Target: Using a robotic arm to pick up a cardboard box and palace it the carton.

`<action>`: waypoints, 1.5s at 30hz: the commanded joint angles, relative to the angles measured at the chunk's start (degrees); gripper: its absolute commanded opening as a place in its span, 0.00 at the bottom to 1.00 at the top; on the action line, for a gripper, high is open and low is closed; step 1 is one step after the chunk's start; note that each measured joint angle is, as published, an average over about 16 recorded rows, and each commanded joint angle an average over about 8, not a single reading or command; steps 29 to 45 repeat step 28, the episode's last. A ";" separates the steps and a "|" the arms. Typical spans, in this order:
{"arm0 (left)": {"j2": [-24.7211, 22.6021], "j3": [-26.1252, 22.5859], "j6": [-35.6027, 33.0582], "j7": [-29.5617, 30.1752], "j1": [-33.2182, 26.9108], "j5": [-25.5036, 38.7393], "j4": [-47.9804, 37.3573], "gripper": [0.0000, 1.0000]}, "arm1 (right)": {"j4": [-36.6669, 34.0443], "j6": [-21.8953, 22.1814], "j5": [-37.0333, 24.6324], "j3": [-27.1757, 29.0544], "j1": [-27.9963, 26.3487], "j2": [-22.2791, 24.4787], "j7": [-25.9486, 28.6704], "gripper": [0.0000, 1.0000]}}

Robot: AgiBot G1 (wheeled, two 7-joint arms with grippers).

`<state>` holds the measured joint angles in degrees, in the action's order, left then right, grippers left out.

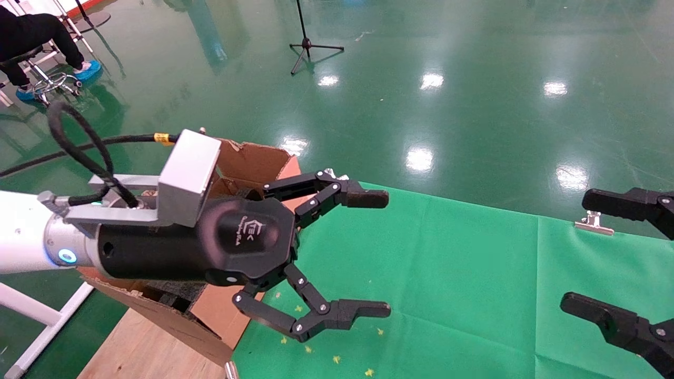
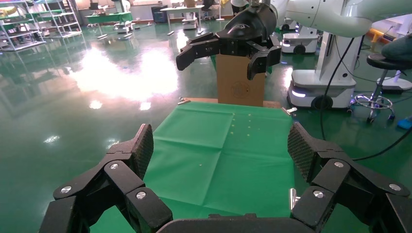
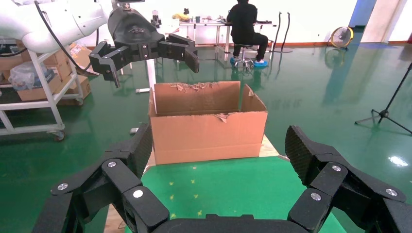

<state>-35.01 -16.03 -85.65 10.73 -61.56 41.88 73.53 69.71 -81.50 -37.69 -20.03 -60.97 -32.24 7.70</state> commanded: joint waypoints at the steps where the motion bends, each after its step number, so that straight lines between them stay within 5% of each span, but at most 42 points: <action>1: 0.00 0.00 0.01 -0.01 -0.01 0.01 -0.01 1.00 | 0.00 0.00 0.00 0.00 0.00 0.00 0.00 1.00; 45: 0.00 -0.01 0.03 -0.01 -0.04 0.06 -0.07 1.00 | 0.00 0.00 0.00 0.00 0.00 0.00 0.00 1.00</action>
